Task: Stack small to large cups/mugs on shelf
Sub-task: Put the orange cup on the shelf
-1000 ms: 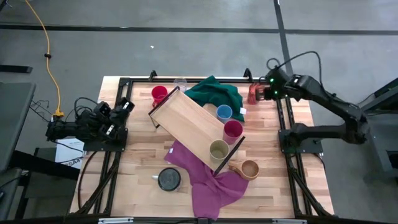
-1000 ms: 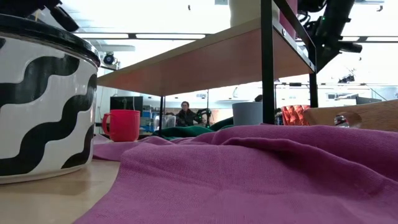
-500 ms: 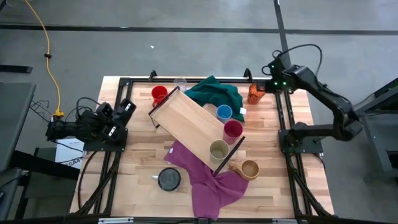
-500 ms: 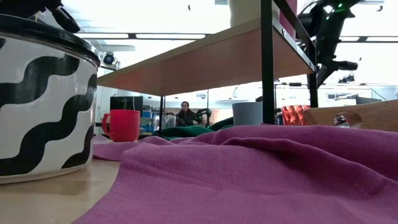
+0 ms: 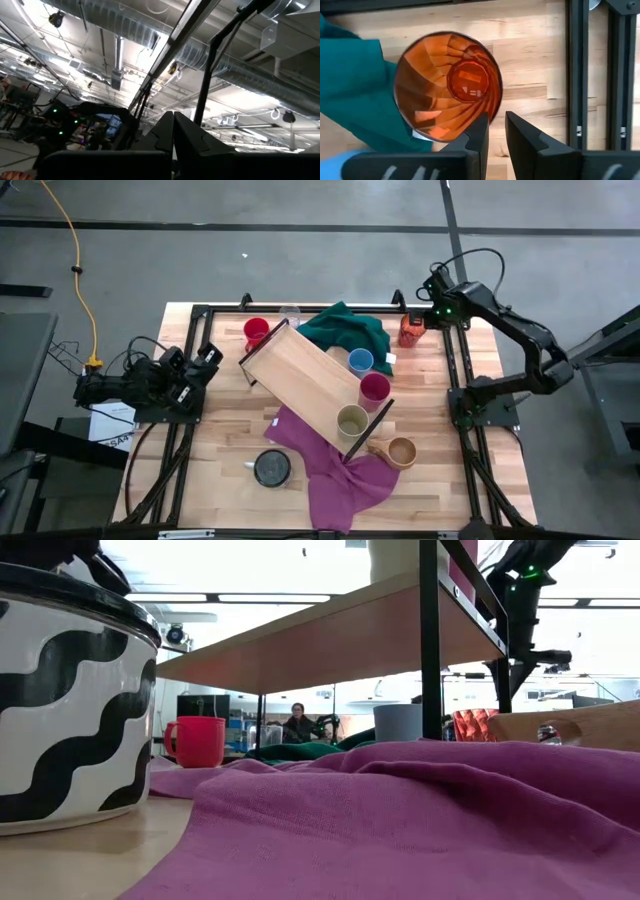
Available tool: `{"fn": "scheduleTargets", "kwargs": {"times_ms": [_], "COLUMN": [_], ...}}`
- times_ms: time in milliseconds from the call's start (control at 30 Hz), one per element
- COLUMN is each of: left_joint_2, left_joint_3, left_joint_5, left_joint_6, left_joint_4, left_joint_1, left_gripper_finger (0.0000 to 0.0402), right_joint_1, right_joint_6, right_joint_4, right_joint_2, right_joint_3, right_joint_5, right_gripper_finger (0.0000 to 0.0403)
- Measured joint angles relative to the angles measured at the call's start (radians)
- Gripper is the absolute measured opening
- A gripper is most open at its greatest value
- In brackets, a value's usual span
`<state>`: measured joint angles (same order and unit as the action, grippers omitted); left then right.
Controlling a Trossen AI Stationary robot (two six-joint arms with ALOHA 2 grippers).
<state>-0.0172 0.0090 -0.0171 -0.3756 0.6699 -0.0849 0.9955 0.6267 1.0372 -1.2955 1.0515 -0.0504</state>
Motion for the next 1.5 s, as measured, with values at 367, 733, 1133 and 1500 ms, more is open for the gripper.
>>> {"fn": "scheduleTargets", "kwargs": {"times_ms": [367, 733, 1133, 1500], "left_joint_2": [0.0, 0.0, 0.0, 0.0], "left_joint_3": [0.0, 0.0, 0.0, 0.0], "left_joint_5": [-0.071, -0.081, -0.081, -0.081], "left_joint_6": [-0.051, -0.055, -0.054, -0.053], "left_joint_4": [0.001, 0.001, 0.001, -0.021], "left_joint_1": [0.0, 0.0, 0.0, 0.0], "left_gripper_finger": [0.0001, 0.0001, 0.0001, 0.0001], "right_joint_1": [0.008, 0.008, 0.008, -0.032], "right_joint_6": [0.049, 0.073, 0.073, 0.061], "right_joint_4": [-0.019, -0.034, -0.043, -0.071], "right_joint_2": [-0.068, -0.131, -0.131, -0.115], "right_joint_3": [0.0, 0.0, 0.0, 0.0], "right_joint_5": [0.003, 0.016, 0.009, 0.007], "right_gripper_finger": [0.0055, 0.0055, 0.0006, 0.0002]}}
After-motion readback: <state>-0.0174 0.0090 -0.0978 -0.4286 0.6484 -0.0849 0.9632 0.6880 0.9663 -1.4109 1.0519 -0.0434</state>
